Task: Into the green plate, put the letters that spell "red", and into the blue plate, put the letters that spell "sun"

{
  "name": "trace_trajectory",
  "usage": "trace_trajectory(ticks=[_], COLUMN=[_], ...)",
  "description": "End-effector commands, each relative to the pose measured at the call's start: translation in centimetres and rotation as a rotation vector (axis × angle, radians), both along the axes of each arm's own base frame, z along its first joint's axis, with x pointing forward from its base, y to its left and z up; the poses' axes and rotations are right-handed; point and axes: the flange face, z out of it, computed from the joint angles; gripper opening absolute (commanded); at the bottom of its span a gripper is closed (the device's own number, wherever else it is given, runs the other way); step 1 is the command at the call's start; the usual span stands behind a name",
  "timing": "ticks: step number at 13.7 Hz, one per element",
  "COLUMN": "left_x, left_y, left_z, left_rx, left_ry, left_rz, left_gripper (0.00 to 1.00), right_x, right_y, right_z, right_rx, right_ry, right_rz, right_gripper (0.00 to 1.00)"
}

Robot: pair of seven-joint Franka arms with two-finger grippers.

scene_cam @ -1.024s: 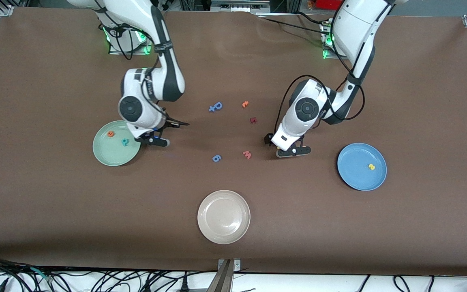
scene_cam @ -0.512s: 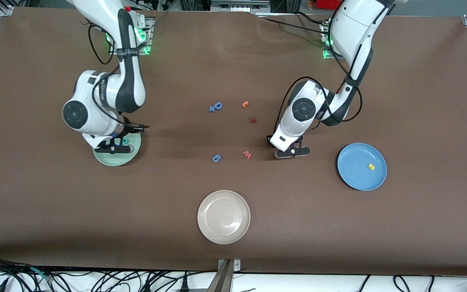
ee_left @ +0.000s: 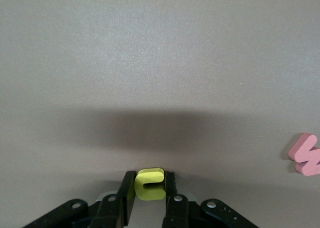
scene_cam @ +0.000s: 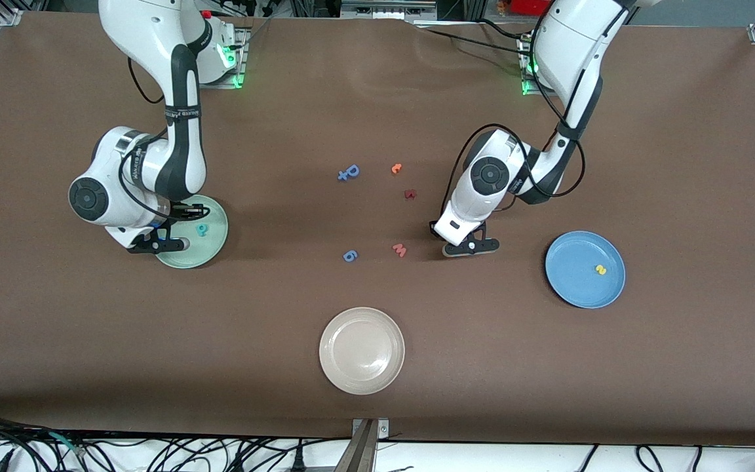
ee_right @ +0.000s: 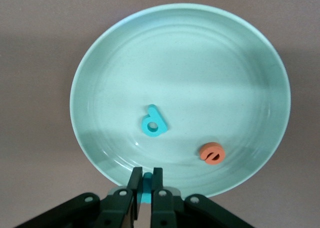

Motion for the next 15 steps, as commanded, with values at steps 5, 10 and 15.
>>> trace_trajectory(ticks=[5,10,15], left_x=[4.5,8.4,10.5], left_y=[1.4,10.8,22.8], left_z=[4.0,5.7,6.8], left_rx=[0.101,0.093,0.045], left_ry=[0.106,0.181,0.241], left_rz=[-0.039,-0.162,-0.288], left_gripper=[0.15,0.15,0.15], right_x=[0.9,4.8,6.9], right_y=[0.9,0.5,0.1], right_z=[1.6,11.6,22.8], right_rx=[0.011,0.054,0.068], right_ry=[-0.024,-0.057,-0.135], right_rz=[0.021,-0.005,-0.011], right_gripper=[0.98,0.99,0.99])
